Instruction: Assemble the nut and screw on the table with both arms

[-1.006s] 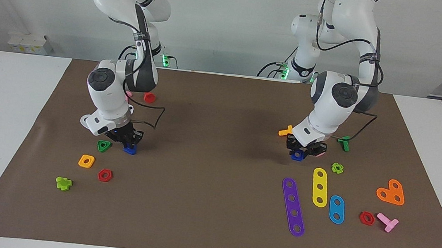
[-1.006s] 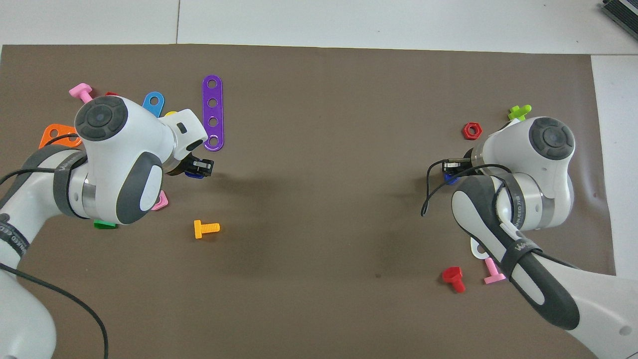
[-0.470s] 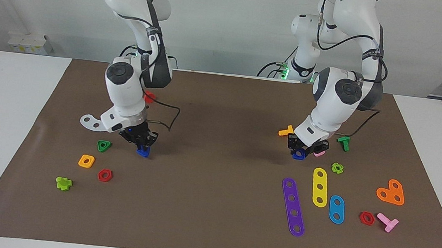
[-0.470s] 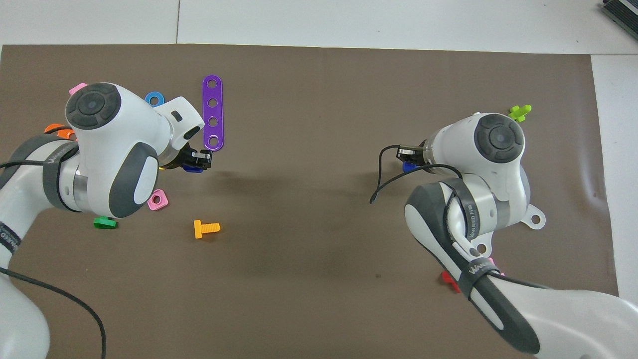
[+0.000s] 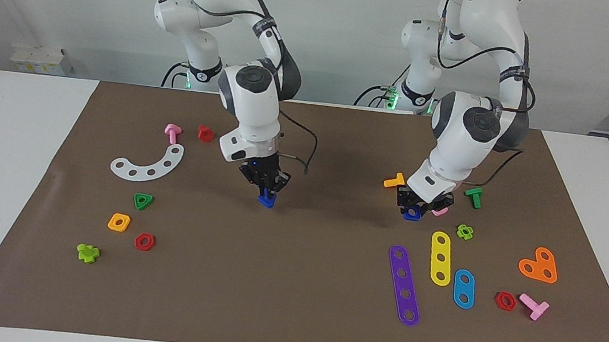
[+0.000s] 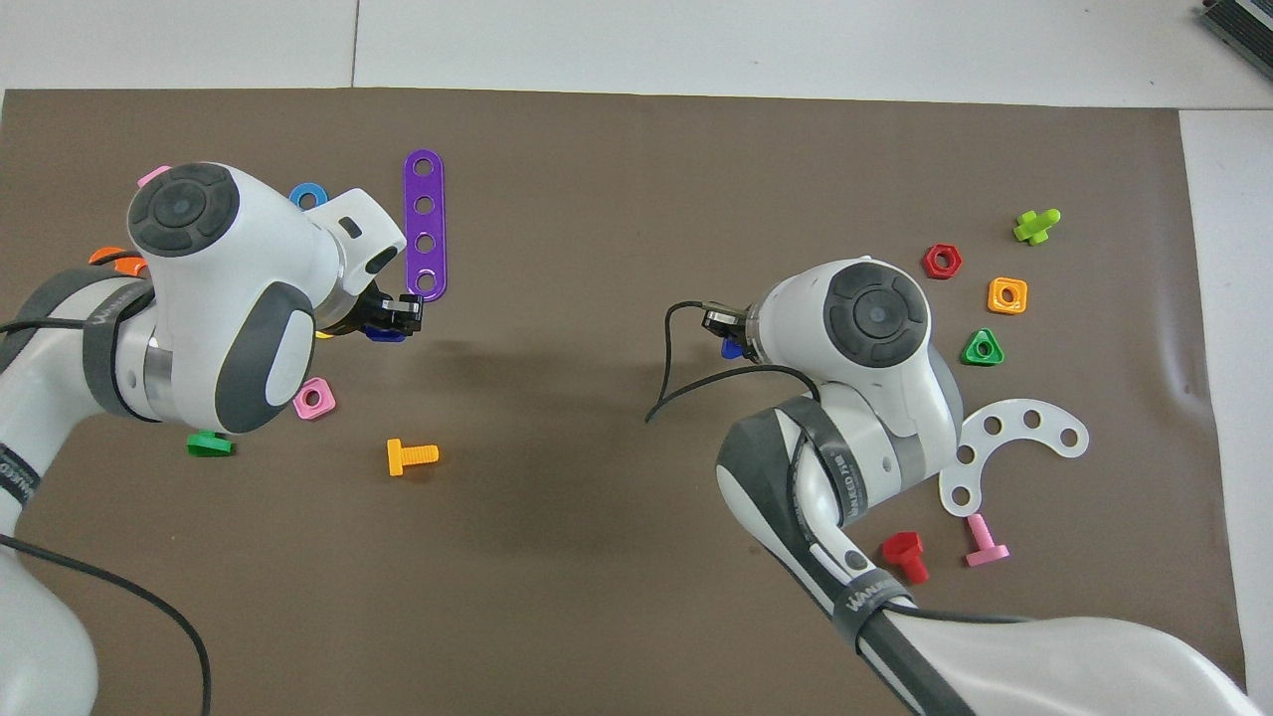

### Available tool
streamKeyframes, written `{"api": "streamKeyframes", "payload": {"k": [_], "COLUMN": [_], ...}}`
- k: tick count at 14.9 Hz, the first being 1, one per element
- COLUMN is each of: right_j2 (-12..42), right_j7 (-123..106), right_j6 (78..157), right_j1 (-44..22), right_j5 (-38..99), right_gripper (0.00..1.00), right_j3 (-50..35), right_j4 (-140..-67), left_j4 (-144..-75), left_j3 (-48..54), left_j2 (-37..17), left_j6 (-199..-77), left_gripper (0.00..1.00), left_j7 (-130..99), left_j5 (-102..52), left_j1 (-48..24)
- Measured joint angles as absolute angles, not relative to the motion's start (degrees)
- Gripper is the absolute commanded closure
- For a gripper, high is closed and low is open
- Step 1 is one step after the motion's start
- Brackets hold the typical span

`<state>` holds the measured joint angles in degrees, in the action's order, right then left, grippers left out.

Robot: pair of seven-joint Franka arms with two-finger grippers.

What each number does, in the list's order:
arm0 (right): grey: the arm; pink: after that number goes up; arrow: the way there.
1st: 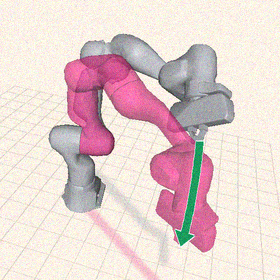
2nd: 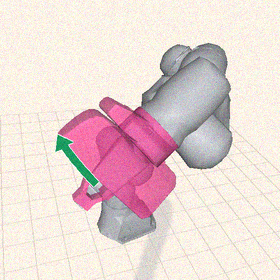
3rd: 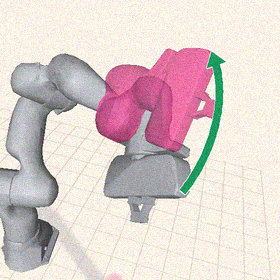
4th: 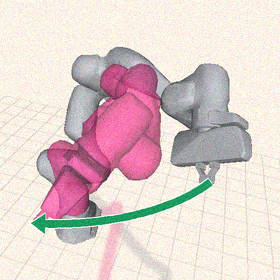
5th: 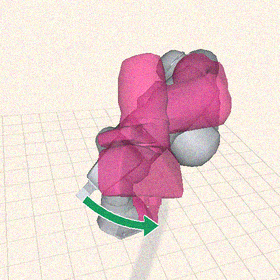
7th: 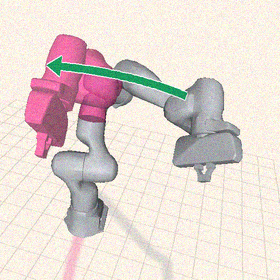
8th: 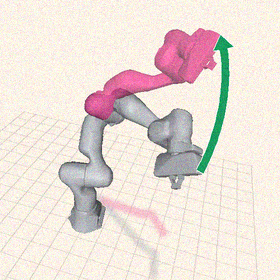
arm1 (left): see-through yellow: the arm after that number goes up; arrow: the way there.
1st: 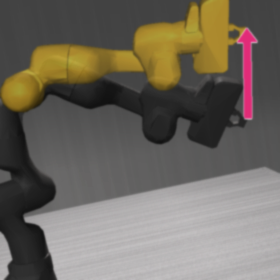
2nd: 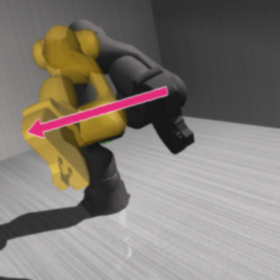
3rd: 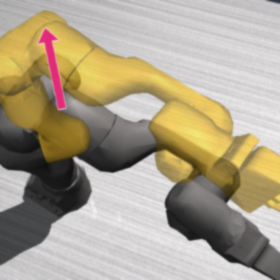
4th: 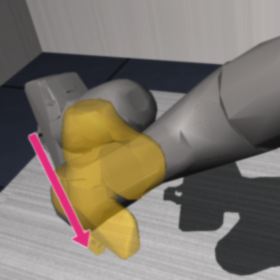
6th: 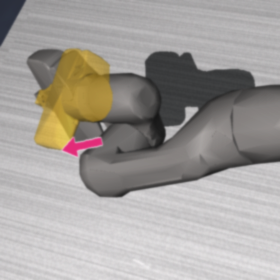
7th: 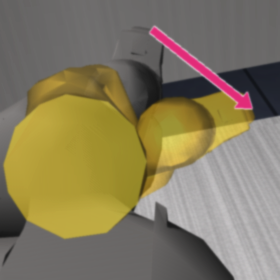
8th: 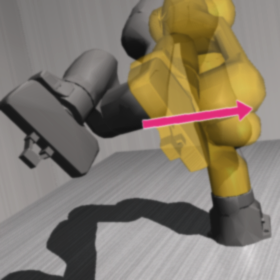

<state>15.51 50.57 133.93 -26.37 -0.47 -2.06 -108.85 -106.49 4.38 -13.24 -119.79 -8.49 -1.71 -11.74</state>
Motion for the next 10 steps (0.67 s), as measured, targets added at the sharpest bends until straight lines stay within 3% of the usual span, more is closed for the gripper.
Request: {"api": "streamKeyframes", "payload": {"k": [8, 9, 10], "right_j2": [22.01, 22.87, 23.35], "right_j7": [59.33, 59.37, 59.37], "right_j6": [133.79, 133.79, 133.82], "right_j1": [-34.01, -34.33, -34.47], "right_j5": [-3.72, -3.93, -4.12], "right_gripper": [1.00, 0.96, 0.34], "right_j3": [-1.99, -1.99, -1.98], "right_j4": [-106.29, -106.10, -105.84], "left_j4": [-104.49, -104.39, -104.24], "left_j3": [4.52, 4.50, 4.51], "left_j2": [-13.24, -13.24, -13.24], "left_j6": [-117.59, -117.42, -117.32], "left_gripper": [1.00, 1.00, 1.00], "left_j7": [-12.45, -12.65, -12.76], "left_j5": [-2.24, -2.27, -2.35], "left_j1": [-12.89, -13.04, -13.20]}}
